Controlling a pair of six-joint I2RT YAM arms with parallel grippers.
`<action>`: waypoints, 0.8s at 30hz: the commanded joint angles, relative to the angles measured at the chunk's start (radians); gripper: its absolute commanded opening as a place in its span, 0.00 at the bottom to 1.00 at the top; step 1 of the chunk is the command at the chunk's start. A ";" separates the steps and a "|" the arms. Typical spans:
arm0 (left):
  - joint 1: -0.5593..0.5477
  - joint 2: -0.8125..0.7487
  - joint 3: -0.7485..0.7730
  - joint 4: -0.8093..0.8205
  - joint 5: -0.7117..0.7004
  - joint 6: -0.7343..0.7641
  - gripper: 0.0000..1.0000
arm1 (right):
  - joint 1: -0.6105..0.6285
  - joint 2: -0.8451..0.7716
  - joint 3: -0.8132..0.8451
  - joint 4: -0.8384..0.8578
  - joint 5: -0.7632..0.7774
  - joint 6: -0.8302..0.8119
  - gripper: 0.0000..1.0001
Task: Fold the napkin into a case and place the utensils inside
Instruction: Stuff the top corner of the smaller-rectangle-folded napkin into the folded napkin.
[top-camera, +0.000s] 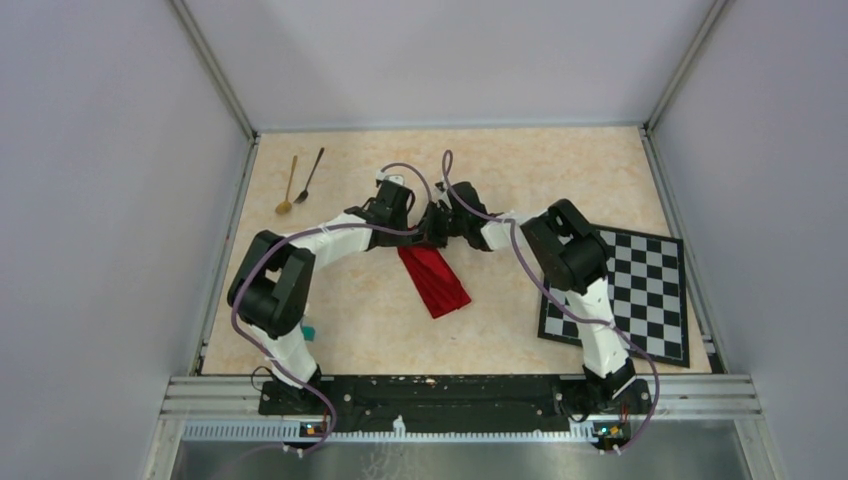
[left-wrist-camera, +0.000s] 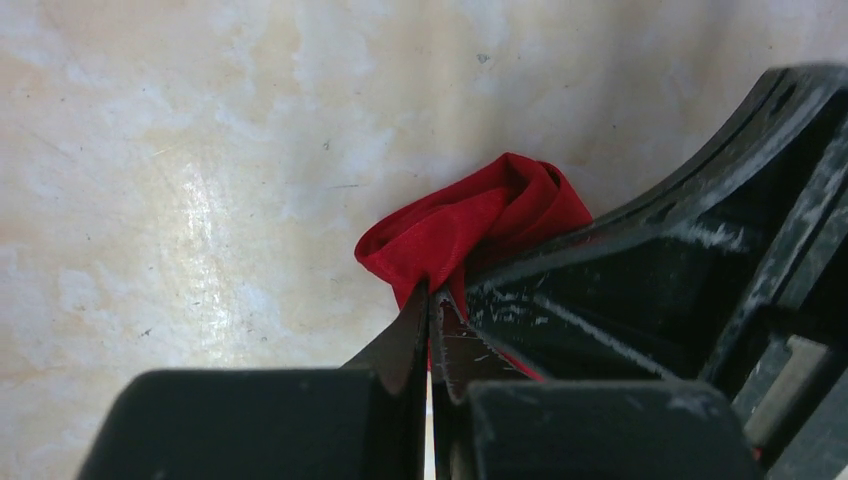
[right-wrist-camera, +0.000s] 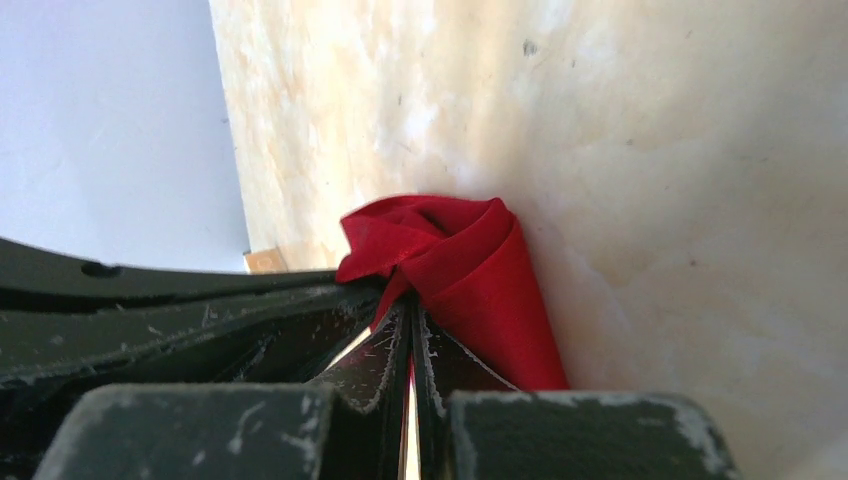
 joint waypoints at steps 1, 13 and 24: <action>-0.009 -0.067 -0.023 0.012 0.024 -0.010 0.00 | -0.022 0.003 0.058 0.083 0.086 0.033 0.01; -0.007 -0.055 -0.033 0.018 0.007 -0.013 0.00 | -0.020 0.033 0.088 0.043 0.071 0.118 0.09; 0.025 -0.056 -0.060 0.036 0.037 -0.010 0.00 | -0.026 -0.142 -0.036 -0.054 -0.040 -0.128 0.24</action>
